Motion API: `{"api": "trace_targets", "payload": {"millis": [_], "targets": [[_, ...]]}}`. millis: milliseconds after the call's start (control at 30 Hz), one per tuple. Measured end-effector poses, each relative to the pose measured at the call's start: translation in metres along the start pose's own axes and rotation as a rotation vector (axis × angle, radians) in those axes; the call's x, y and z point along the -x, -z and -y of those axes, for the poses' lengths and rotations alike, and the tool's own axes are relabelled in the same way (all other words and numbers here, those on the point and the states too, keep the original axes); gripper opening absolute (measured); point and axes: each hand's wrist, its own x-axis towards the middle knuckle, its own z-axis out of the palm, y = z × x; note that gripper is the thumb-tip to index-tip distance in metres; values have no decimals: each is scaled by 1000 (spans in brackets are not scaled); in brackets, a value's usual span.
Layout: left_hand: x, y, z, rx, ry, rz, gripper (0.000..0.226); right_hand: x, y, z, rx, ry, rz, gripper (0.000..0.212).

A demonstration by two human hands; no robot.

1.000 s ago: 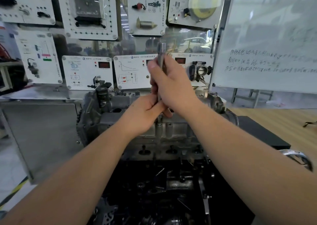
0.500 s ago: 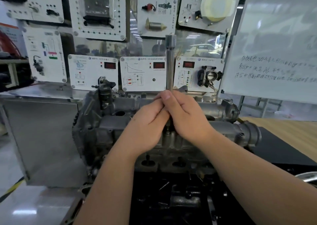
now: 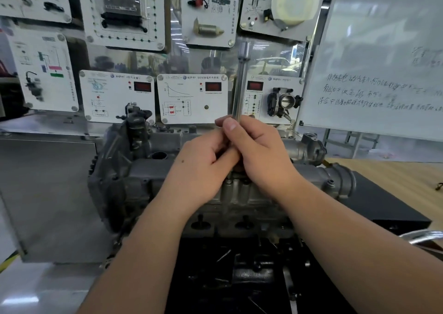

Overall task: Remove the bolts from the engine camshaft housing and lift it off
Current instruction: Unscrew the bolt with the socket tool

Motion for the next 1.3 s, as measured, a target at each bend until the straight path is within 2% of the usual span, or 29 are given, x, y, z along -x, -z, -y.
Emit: {"api": "trace_targets", "payload": {"millis": [233,333,433,600,700,867,933,1000,1300], "targets": [[3,11,4,49,-3,97,20,0,2,1,48,-1,47,22],[3,7,2,24,-27,75,17,0,1,1,-22,-11,24,24],[3,3,4,20,-18,10,13,1,0,2,-81,-15,-21,17],[5,2,6,29,-28,35,16,5,2,-1,123,59,-50,33],[9,4,5,33,-19,61,20,7,2,0,161,57,-42,32],[9,4,4,27,-37,20,21,7,-1,3,140,29,-47,36],[9,0,3,51,-26,1,22,7,-1,3,108,37,-55,26],[9,-4,4,56,-20,-35,21,7,0,2,117,37,-42,17],[9,5,4,52,-46,40,25,8,0,3,110,32,78,30]]}}
